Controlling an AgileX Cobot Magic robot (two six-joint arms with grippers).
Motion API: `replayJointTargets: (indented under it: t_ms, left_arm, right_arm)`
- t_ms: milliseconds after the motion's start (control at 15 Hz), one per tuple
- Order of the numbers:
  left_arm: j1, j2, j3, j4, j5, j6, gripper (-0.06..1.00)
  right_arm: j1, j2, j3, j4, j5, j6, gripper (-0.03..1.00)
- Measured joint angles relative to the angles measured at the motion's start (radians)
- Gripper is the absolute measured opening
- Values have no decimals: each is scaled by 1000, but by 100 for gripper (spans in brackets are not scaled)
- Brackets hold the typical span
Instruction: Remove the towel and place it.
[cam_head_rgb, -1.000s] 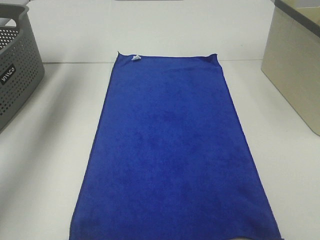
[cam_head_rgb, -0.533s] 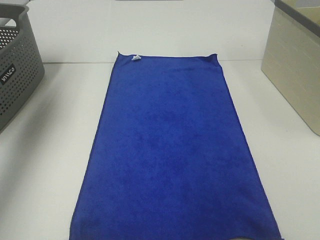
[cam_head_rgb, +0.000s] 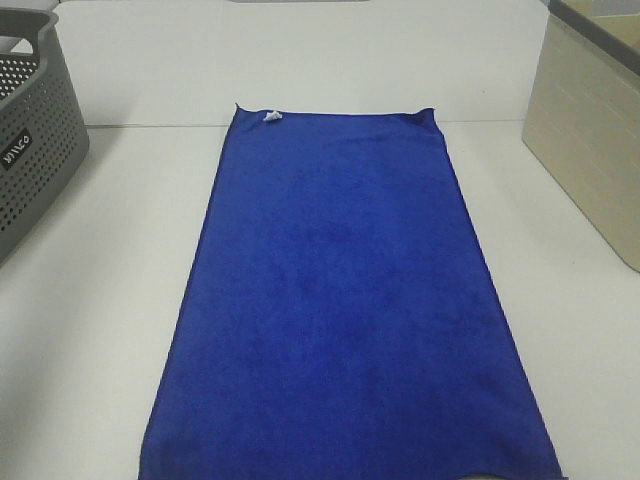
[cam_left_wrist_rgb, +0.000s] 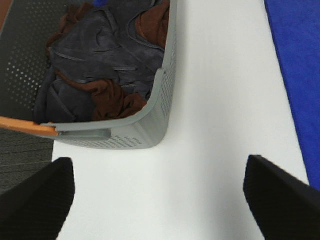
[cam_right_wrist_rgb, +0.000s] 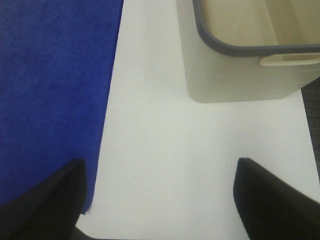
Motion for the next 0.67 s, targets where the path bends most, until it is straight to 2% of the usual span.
replayJointTargets:
  t_ms: [133,333,533,667]
  left_arm:
    - [0,-151,146,56,-85,-26,86]
    - [0,-372,337,76,-184,-69,86]
    - [0,-537,452,76,-182,-71,86]
    - [0,-652,481,67,-107,-36,86]
  right_arm:
    - [0,-155,101,8,0,2,79]
    - [0,-356,255,45,-5,26,79]
    - [0,-488,342,68,-29,6,79]
    - [0,-578,413,74,-30,-27,79]
